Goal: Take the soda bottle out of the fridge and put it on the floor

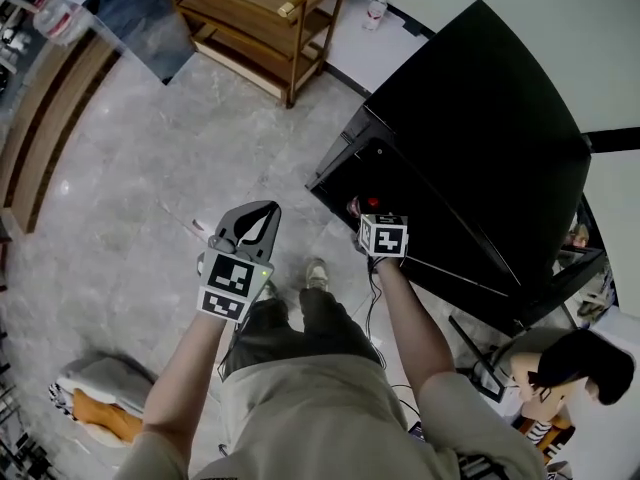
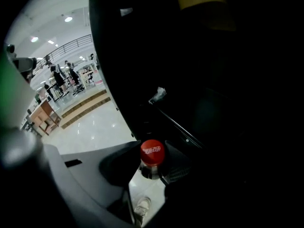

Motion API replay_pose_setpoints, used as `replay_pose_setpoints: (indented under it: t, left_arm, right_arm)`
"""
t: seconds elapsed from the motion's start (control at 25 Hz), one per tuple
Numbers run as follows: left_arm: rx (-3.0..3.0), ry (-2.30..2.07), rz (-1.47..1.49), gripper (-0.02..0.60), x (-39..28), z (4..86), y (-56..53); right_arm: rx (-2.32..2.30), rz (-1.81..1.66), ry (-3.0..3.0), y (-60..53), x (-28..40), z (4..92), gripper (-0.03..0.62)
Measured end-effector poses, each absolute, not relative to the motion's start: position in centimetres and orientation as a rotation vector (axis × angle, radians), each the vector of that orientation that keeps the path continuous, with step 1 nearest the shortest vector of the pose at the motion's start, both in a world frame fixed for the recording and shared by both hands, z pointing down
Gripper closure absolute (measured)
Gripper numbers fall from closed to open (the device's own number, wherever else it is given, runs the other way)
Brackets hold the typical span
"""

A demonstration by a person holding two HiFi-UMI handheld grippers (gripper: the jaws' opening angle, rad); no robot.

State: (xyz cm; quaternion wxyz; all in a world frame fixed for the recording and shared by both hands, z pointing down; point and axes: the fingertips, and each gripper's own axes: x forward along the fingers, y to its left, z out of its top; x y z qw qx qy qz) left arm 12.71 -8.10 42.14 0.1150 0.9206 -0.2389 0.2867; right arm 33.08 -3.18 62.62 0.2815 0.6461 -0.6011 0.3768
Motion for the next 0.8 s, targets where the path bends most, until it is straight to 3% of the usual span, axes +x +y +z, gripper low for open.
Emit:
replay_pose_setpoints:
  t: [0.8]
  left_arm:
    - [2.615,-0.972,0.807,0.574,-0.3,33.8,-5.0]
  right_arm:
    - [1.361,0.749,-1.901,-2.8,18.7,45.1,0.464]
